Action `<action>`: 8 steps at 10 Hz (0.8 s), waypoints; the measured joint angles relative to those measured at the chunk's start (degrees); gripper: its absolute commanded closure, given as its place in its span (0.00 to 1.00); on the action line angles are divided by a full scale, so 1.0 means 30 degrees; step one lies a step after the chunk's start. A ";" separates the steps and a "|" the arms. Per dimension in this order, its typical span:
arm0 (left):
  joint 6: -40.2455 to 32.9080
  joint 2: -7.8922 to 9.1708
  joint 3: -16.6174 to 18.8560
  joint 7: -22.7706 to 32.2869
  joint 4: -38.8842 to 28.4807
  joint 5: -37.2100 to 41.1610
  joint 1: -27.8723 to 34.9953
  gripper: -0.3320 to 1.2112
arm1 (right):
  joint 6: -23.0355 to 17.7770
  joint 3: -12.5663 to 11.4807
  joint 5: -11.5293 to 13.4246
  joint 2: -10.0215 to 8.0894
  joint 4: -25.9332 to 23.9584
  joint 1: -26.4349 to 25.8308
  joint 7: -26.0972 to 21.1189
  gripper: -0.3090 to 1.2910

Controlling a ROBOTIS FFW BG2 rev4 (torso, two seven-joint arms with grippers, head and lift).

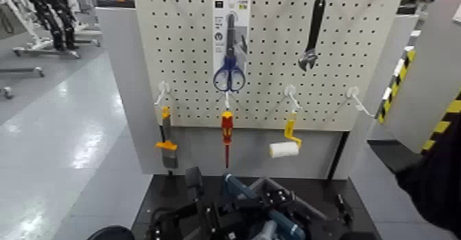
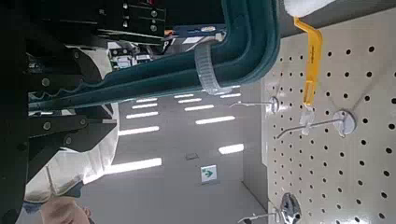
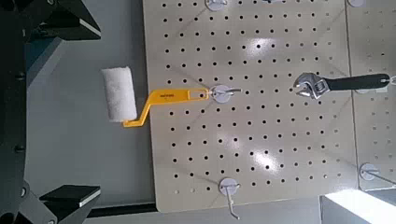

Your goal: Grasp the handle of the crate.

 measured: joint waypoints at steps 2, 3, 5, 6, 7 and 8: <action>0.0080 -0.0024 0.0170 0.0046 -0.0139 0.0005 0.0127 0.97 | 0.0008 -0.0032 0.0000 0.0000 0.0000 0.0009 0.0000 0.28; 0.0083 -0.0024 0.0187 0.0053 -0.0176 0.0005 0.0150 0.97 | 0.0030 -0.0050 0.0000 0.0000 -0.0003 0.0021 0.0000 0.28; 0.0084 -0.0021 0.0191 0.0053 -0.0193 0.0017 0.0182 0.97 | 0.0186 -0.0036 0.0081 -0.0009 -0.0062 0.0005 0.0000 0.28; 0.0084 -0.0020 0.0190 0.0052 -0.0195 0.0031 0.0202 0.97 | 0.0260 -0.0034 0.0133 -0.0025 -0.0084 0.0002 -0.0026 0.28; 0.0084 -0.0022 0.0185 0.0051 -0.0214 0.0044 0.0218 0.98 | 0.0344 -0.0033 0.0233 -0.0022 -0.0113 0.0002 -0.0091 0.28; 0.0084 -0.0032 0.0172 0.0051 -0.0217 0.0057 0.0234 0.98 | 0.0464 -0.0043 0.0410 -0.0007 -0.0181 0.0002 -0.0144 0.27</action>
